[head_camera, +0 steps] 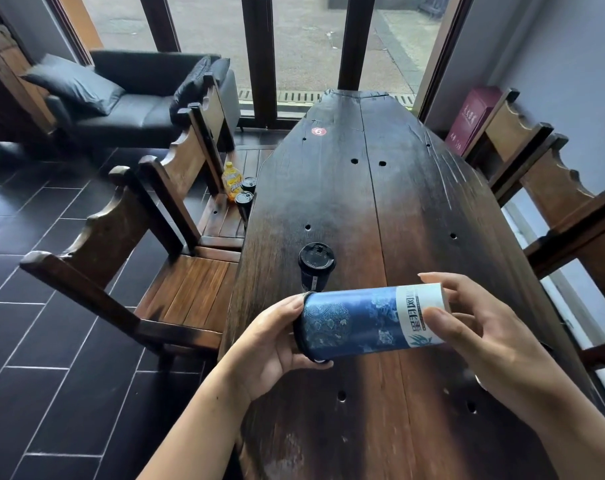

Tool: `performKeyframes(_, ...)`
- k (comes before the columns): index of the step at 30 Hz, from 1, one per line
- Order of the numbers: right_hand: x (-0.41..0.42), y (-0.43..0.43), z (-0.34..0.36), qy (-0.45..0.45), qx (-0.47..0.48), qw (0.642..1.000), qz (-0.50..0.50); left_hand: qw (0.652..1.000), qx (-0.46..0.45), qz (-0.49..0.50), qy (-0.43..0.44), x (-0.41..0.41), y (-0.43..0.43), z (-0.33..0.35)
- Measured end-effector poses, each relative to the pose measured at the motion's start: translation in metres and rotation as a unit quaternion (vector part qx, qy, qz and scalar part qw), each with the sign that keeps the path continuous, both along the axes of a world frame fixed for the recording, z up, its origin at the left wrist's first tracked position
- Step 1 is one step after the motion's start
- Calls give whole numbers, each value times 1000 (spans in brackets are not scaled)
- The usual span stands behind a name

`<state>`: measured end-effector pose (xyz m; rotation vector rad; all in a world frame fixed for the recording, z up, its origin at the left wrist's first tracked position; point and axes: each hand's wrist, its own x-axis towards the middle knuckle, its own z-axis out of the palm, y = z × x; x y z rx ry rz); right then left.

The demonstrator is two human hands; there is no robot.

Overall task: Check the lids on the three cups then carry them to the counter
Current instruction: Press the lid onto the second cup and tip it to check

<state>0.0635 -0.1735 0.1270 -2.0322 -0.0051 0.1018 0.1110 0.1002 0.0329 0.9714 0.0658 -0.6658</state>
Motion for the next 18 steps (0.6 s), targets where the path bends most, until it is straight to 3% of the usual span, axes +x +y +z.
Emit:
performKeyframes(8,3,1,0,62,83,991,-84,999,-19,44,-22,-7,-1,-4)
performKeyframes(18,-2,-9,5,11,-24,999,-46,997,-64,40,-17,-9,-9,-1)
